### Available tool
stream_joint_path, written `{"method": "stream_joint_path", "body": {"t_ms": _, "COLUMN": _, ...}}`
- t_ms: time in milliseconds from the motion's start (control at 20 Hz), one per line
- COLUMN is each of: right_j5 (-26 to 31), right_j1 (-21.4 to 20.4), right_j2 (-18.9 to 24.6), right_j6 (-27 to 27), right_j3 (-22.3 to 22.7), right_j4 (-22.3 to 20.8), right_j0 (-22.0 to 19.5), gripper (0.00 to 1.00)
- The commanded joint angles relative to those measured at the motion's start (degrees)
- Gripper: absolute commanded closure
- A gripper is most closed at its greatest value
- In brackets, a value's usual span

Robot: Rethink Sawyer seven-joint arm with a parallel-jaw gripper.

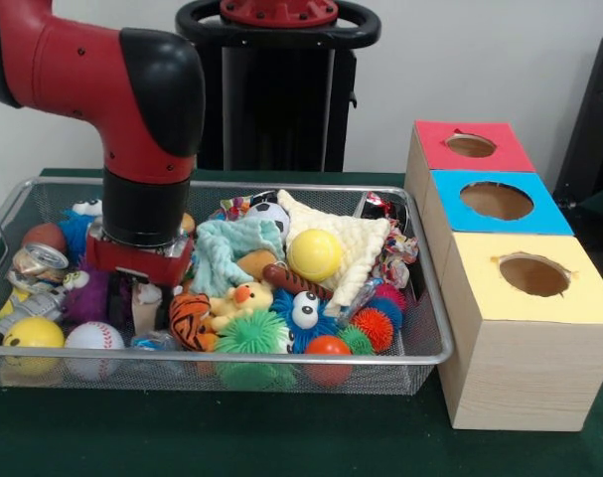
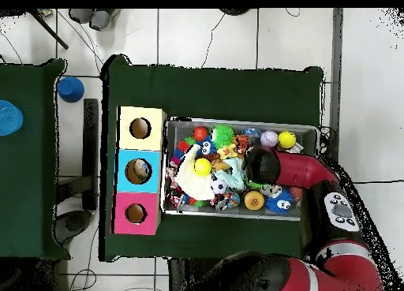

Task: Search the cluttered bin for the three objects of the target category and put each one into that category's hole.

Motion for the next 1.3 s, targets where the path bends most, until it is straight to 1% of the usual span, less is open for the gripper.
{"method": "stream_joint_path", "body": {"t_ms": 50, "right_j5": -3.9, "right_j1": 5.4, "right_j2": 9.2, "right_j6": 3.9, "right_j3": 4.4, "right_j4": 1.3, "right_j0": -1.0, "gripper": 0.00}}
{"method": "stream_joint_path", "body": {"t_ms": 150, "right_j5": -4.5, "right_j1": 7.1, "right_j2": 7.6, "right_j6": 7.8, "right_j3": 3.2, "right_j4": 3.1, "right_j0": 1.3, "gripper": 0.00}}
{"method": "stream_joint_path", "body": {"t_ms": 200, "right_j5": -4.7, "right_j1": 8.4, "right_j2": 5.6, "right_j6": 10.4, "right_j3": 1.7, "right_j4": 4.2, "right_j0": 3.7, "gripper": 0.00}}
{"method": "stream_joint_path", "body": {"t_ms": 250, "right_j5": -4.7, "right_j1": 9.3, "right_j2": 4.6, "right_j6": 11.7, "right_j3": 0.7, "right_j4": 5.0, "right_j0": 4.9, "gripper": 0.00}}
{"method": "stream_joint_path", "body": {"t_ms": 300, "right_j5": -3.6, "right_j1": 11.3, "right_j2": 2.4, "right_j6": 14.4, "right_j3": -1.6, "right_j4": 7.0, "right_j0": 7.4, "gripper": 0.00}}
{"method": "stream_joint_path", "body": {"t_ms": 350, "right_j5": -3.4, "right_j1": 12.5, "right_j2": 1.2, "right_j6": 15.5, "right_j3": -2.9, "right_j4": 8.1, "right_j0": 8.7, "gripper": 0.00}}
{"method": "stream_joint_path", "body": {"t_ms": 500, "right_j5": 0.4, "right_j1": 18.5, "right_j2": -1.0, "right_j6": 18.9, "right_j3": -9.1, "right_j4": 14.9, "right_j0": 11.3, "gripper": 0.00}}
{"method": "stream_joint_path", "body": {"t_ms": 600, "right_j5": -0.3, "right_j1": 21.7, "right_j2": -3.3, "right_j6": 20.4, "right_j3": -12.6, "right_j4": 17.7, "right_j0": 13.4, "gripper": 0.00}}
{"method": "stream_joint_path", "body": {"t_ms": 650, "right_j5": -1.1, "right_j1": 22.8, "right_j2": -3.5, "right_j6": 20.3, "right_j3": -13.6, "right_j4": 18.8, "right_j0": 13.6, "gripper": 0.00}}
{"method": "stream_joint_path", "body": {"t_ms": 700, "right_j5": -2.4, "right_j1": 24.3, "right_j2": -5.2, "right_j6": 21.0, "right_j3": -15.3, "right_j4": 20.2, "right_j0": 14.9, "gripper": 0.00}}
{"method": "stream_joint_path", "body": {"t_ms": 800, "right_j5": -2.8, "right_j1": 25.3, "right_j2": -3.9, "right_j6": 18.0, "right_j3": -16.4, "right_j4": 21.2, "right_j0": 14.0, "gripper": 0.00}}
{"method": "stream_joint_path", "body": {"t_ms": 850, "right_j5": -3.2, "right_j1": 25.6, "right_j2": -4.5, "right_j6": 16.5, "right_j3": -16.9, "right_j4": 21.3, "right_j0": 14.4, "gripper": 0.00}}
{"method": "stream_joint_path", "body": {"t_ms": 900, "right_j5": -4.0, "right_j1": 25.9, "right_j2": -3.5, "right_j6": 13.5, "right_j3": -17.6, "right_j4": 20.2, "right_j0": 13.7, "gripper": 0.00}}
{"method": "stream_joint_path", "body": {"t_ms": 1050, "right_j5": -5.4, "right_j1": 26.7, "right_j2": -2.7, "right_j6": 10.4, "right_j3": -18.5, "right_j4": 19.4, "right_j0": 13.1, "gripper": 0.00}}
{"method": "stream_joint_path", "body": {"t_ms": 1100, "right_j5": -6.4, "right_j1": 27.0, "right_j2": -4.5, "right_j6": 11.4, "right_j3": -19.1, "right_j4": 19.1, "right_j0": 14.3, "gripper": 0.00}}
{"method": "stream_joint_path", "body": {"t_ms": 1250, "right_j5": -8.0, "right_j1": 26.9, "right_j2": -5.9, "right_j6": 12.2, "right_j3": -19.2, "right_j4": 18.3, "right_j0": 15.2, "gripper": 0.00}}
{"method": "stream_joint_path", "body": {"t_ms": 1300, "right_j5": -9.2, "right_j1": 26.8, "right_j2": -5.8, "right_j6": 11.8, "right_j3": -18.9, "right_j4": 17.8, "right_j0": 15.0, "gripper": 0.00}}
